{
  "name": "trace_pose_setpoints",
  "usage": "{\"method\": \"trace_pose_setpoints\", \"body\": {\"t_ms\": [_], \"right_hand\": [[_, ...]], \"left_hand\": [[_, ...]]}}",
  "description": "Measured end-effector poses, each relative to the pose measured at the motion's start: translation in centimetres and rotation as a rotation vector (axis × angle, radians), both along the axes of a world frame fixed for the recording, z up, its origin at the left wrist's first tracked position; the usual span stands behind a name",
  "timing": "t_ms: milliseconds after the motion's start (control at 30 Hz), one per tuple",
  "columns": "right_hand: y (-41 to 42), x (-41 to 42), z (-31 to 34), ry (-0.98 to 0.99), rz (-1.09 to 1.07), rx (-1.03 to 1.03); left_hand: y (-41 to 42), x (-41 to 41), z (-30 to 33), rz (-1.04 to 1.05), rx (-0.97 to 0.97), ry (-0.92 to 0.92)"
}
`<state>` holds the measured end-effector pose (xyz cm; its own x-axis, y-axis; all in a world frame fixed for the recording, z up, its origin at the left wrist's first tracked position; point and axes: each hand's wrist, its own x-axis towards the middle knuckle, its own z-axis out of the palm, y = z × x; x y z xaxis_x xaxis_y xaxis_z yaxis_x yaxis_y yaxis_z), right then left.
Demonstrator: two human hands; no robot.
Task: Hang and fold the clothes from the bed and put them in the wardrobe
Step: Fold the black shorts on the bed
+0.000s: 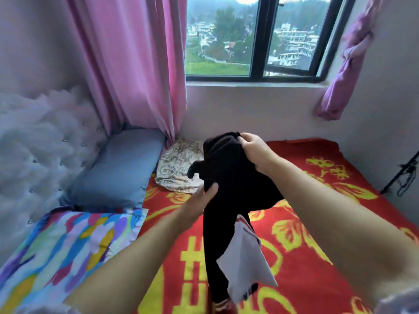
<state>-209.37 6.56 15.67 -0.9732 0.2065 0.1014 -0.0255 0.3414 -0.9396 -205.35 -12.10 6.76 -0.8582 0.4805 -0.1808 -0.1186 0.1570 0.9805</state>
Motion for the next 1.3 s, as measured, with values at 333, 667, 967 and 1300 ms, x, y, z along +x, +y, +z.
{"method": "trace_pose_setpoints", "body": {"t_ms": [333, 667, 967, 1300], "right_hand": [[9.9, 2.6, 10.0, 0.249, -0.517, -0.099], [4.6, 9.5, 3.9, -0.388, 0.480, 0.496], [0.2, 9.5, 3.5, 0.026, 0.234, 0.085], [2.0, 7.7, 5.4, 0.111, -0.013, -0.212]], "left_hand": [[-1.2, 0.6, -1.1, 0.001, -0.324, 0.165], [2.3, -0.9, 11.7, 0.005, -0.160, 0.258], [2.6, -1.2, 15.4, -0.083, 0.206, -0.085], [-0.3, -0.3, 12.7, -0.348, -0.056, 0.255]]}}
